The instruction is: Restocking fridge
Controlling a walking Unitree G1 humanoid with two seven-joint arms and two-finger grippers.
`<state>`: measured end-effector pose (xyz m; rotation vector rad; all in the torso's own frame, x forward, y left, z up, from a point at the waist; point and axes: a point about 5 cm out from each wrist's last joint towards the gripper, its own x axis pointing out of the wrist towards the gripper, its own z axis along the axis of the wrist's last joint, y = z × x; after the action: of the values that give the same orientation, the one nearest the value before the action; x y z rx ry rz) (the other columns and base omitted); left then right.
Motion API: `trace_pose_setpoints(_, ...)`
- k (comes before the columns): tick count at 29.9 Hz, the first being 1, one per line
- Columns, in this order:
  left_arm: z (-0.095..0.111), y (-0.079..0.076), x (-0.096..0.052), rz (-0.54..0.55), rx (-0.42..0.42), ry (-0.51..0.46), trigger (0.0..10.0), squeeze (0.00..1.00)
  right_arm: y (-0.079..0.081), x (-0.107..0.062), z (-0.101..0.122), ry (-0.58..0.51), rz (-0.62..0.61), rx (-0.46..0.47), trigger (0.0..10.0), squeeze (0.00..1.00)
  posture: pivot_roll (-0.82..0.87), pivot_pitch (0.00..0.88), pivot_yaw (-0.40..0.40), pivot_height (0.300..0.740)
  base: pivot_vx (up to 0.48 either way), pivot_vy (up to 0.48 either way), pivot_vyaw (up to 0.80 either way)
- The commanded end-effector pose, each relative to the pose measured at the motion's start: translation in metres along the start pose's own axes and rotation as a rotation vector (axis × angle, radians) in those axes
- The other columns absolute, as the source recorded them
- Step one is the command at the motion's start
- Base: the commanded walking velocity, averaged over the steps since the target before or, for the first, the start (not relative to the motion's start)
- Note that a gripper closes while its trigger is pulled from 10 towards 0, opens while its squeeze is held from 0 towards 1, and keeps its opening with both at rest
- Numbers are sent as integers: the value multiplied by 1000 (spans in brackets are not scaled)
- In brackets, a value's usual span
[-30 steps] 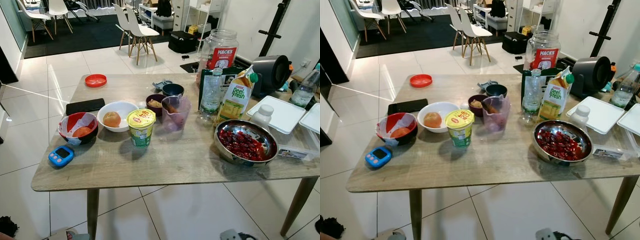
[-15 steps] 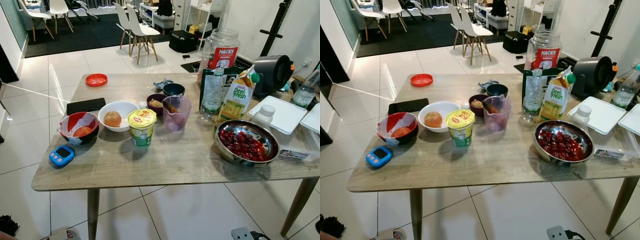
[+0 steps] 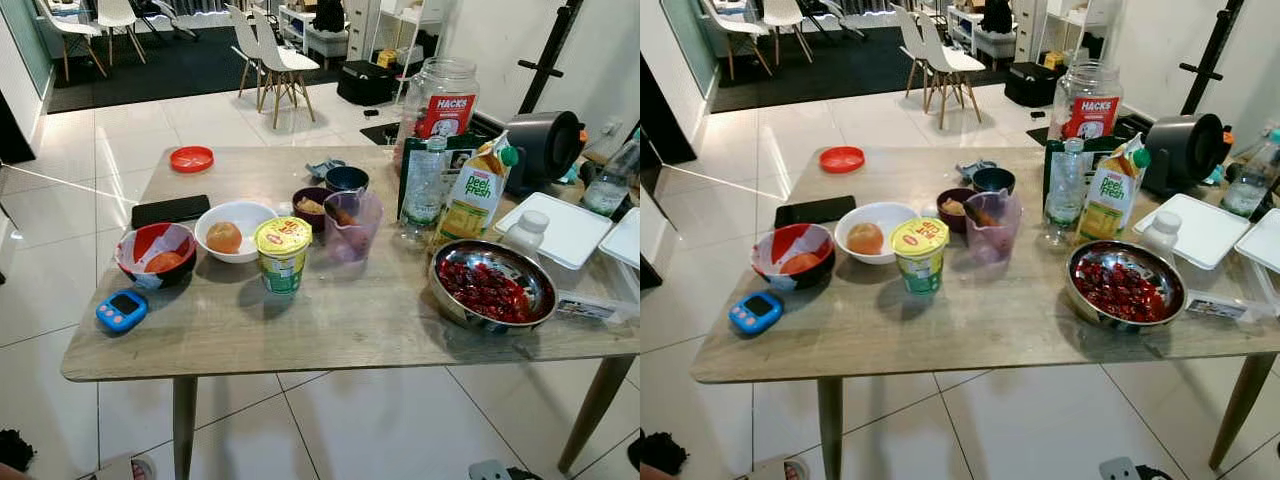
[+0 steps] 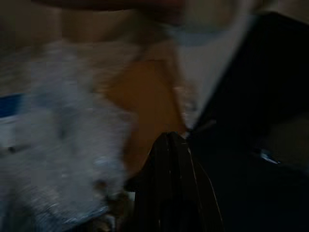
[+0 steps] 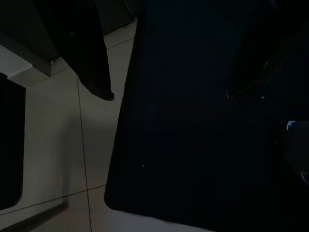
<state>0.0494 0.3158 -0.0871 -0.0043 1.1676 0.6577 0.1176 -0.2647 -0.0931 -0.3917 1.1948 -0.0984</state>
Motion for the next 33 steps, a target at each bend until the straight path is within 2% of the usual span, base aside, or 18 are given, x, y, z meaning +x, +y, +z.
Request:
trace_pose_setpoints(1, 4, 14, 0, 53, -41, -15, 10000, 0, -1, 0, -1, 8, -7, 0, 10000, 0, -14, 0, -8, 740, 0, 0, 0)
trace_pose_setpoints(3, 13, 27, 1, 105, -69, -49, 10000, 0, 0, 0, 0, 7, -4, 2, 10000, 0, -12, 0, -7, 740, 0, 0, 0)
trace_pose_setpoints(4, 13, 27, 1, 105, -69, -49, 10000, 0, 0, 0, 0, 7, -4, 2, 10000, 0, -12, 0, -7, 740, 0, 0, 0)
trace_pose_setpoints(7, 34, 45, 0, 171, -104, -134, 10000, 0, 4, 0, 0, 9, 5, 3, 10000, 0, -9, 0, -2, 740, 0, 0, 0)
trace_pose_setpoints(11, 50, 54, -1, 204, -99, -194, 10000, 0, 6, 0, -1, 11, 9, 4, 10000, 0, -10, 0, 0, 740, 0, 0, 0)
trace_pose_setpoints(13, 79, 64, -4, 237, -94, -304, 10000, 0, 7, 0, -2, 15, 16, 10, 10000, 0, -10, 0, 1, 740, 0, 0, 0)
trace_pose_setpoints(14, 79, 64, -4, 237, -94, -304, 10000, 0, 7, 0, -2, 15, 16, 10, 10000, 0, -10, 0, 1, 740, 0, 0, 0)
trace_pose_setpoints(15, 96, 72, -7, 261, -100, -365, 10000, 0, 8, 0, -3, 18, 18, 13, 10000, 0, -11, 0, 4, 740, 0, 0, 0)
trace_pose_setpoints(16, 96, 72, -7, 261, -100, -365, 10000, 0, 8, 0, -3, 18, 18, 13, 10000, 0, -11, 0, 4, 740, 0, 0, 0)
trace_pose_setpoints(18, 122, 85, -14, 310, -103, -454, 10000, 0, 8, 0, -4, 21, 19, 17, 10000, 0, -14, 0, 8, 740, 0, 0, 0)
trace_pose_setpoints(19, 122, 85, -14, 310, -103, -454, 10000, 0, 8, 0, -4, 21, 19, 17, 10000, 0, -14, 0, 8, 740, 0, 0, 0)
trace_pose_setpoints(21, 145, 99, -23, 364, -105, -533, 10000, 0, 8, -1, -5, 24, 17, 26, 10000, 0, -16, 0, 10, 740, 0, 0, 0)
trace_pose_setpoints(23, 158, 107, -29, 402, -110, -585, 10000, 0, 7, -1, -6, 29, 14, 33, 10000, 0, -16, 0, 10, 740, 0, 0, 0)
trace_pose_setpoints(26, 163, 110, -31, 417, -115, -603, 10000, 0, 7, -1, -7, 33, 11, 36, 10000, 0, -16, 0, 10, 740, 0, 0, 0)
trace_pose_setpoints(32, 179, 135, -46, 515, -165, -690, 10000, 0, 1, -1, -12, 50, -6, 41, 10000, 0, -20, 0, 14, 740, 0, 0, 0)
trace_pose_setpoints(33, 179, 135, -46, 515, -165, -690, 10000, 0, 1, -1, -12, 50, -6, 41, 10000, 0, -20, 0, 14, 740, 0, 0, 0)
